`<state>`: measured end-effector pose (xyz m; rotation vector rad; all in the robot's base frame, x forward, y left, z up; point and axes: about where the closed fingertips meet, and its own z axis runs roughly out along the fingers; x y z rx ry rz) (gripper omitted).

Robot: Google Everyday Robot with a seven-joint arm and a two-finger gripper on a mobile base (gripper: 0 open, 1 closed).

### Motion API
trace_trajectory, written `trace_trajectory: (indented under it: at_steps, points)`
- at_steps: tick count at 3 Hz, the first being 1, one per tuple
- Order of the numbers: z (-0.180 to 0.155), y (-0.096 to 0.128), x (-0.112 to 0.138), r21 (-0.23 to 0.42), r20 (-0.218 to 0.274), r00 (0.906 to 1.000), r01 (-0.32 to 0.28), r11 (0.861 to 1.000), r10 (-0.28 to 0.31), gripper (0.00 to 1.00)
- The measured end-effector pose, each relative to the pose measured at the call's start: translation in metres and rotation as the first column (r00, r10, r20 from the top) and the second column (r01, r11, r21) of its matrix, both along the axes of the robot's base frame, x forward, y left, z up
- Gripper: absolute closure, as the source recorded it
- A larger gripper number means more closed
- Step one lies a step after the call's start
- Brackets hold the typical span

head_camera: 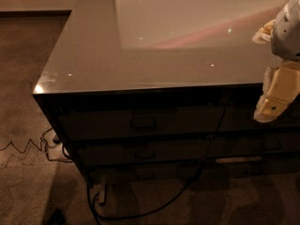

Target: Open top drawer

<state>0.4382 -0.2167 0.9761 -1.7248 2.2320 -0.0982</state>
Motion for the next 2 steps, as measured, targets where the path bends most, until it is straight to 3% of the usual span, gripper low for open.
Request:
trace_trajectory:
  at_steps: [1, 2]
  points:
    - [-0.002, 0.001, 0.0, 0.014, 0.003, 1.0, -0.004, 1.0, 0.004, 0.0]
    - [-0.029, 0.005, 0.004, 0.096, -0.022, 0.9995, -0.019, 0.995, 0.021, 0.0]
